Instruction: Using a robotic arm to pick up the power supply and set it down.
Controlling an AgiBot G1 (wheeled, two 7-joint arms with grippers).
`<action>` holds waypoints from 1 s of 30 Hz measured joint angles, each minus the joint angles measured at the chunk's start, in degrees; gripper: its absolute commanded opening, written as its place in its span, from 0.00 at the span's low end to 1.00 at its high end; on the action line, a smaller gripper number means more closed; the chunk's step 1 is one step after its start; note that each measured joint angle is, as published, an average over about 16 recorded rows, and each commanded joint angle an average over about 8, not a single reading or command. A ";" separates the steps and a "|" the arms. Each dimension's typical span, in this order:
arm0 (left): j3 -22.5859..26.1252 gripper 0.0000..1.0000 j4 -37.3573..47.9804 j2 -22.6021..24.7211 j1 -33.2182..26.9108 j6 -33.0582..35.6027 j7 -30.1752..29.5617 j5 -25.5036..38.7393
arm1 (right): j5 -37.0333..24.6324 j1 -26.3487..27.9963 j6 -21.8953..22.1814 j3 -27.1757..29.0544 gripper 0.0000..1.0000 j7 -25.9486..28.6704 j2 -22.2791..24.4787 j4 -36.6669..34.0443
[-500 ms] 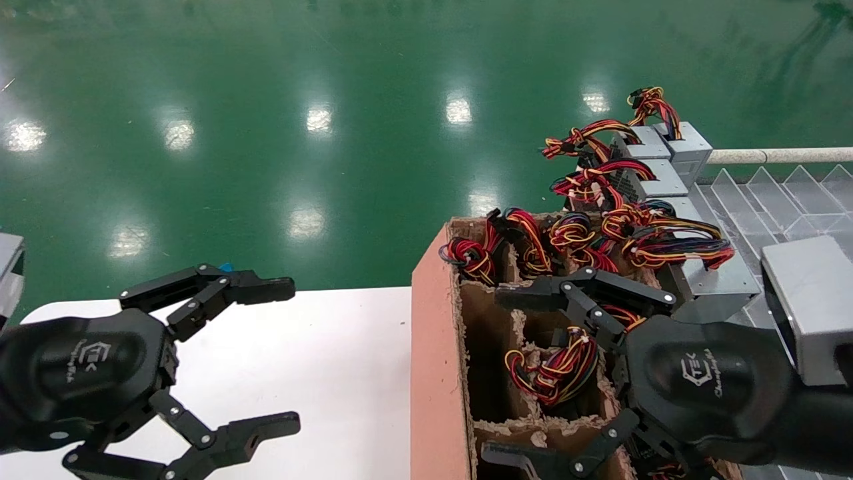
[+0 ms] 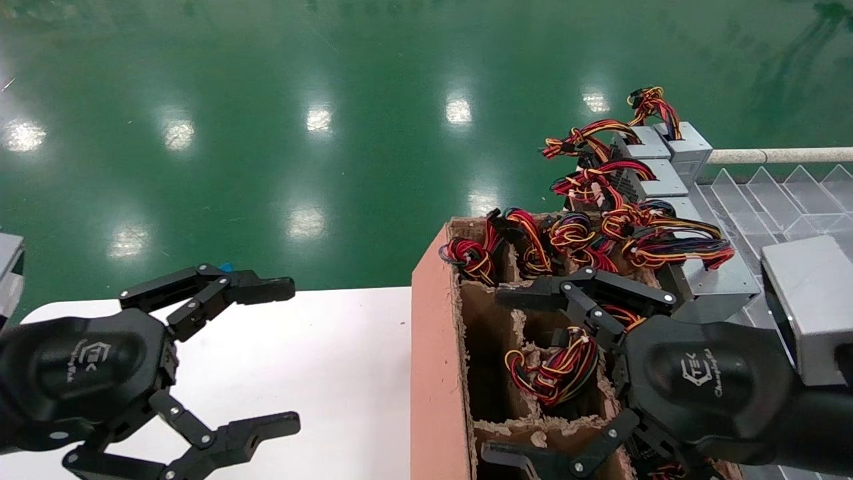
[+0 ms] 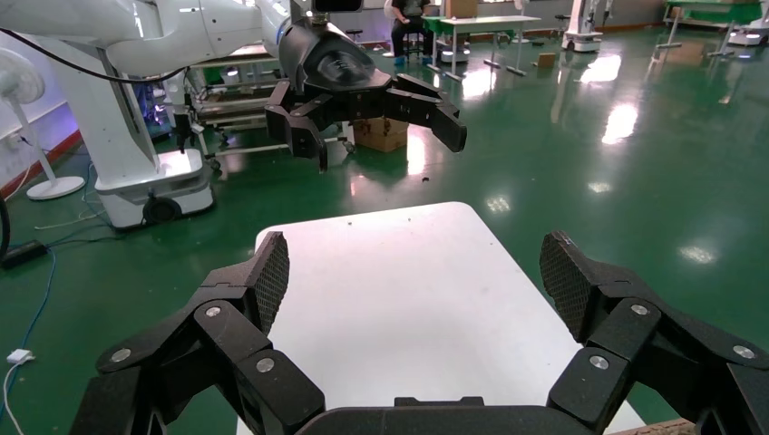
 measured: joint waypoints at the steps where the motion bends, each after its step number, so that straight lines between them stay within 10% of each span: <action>1: 0.00 1.00 0.00 0.00 0.00 0.00 0.00 0.00 | 0.00 0.00 0.00 0.00 1.00 0.00 0.00 0.00; 23: 0.00 1.00 0.00 0.00 0.00 0.00 0.00 0.00 | 0.00 0.00 0.00 0.00 1.00 0.00 0.00 0.00; 30: 0.00 0.20 0.00 0.00 0.00 0.00 0.00 0.00 | -0.31 0.04 0.18 -0.05 1.00 -0.21 -0.10 -0.11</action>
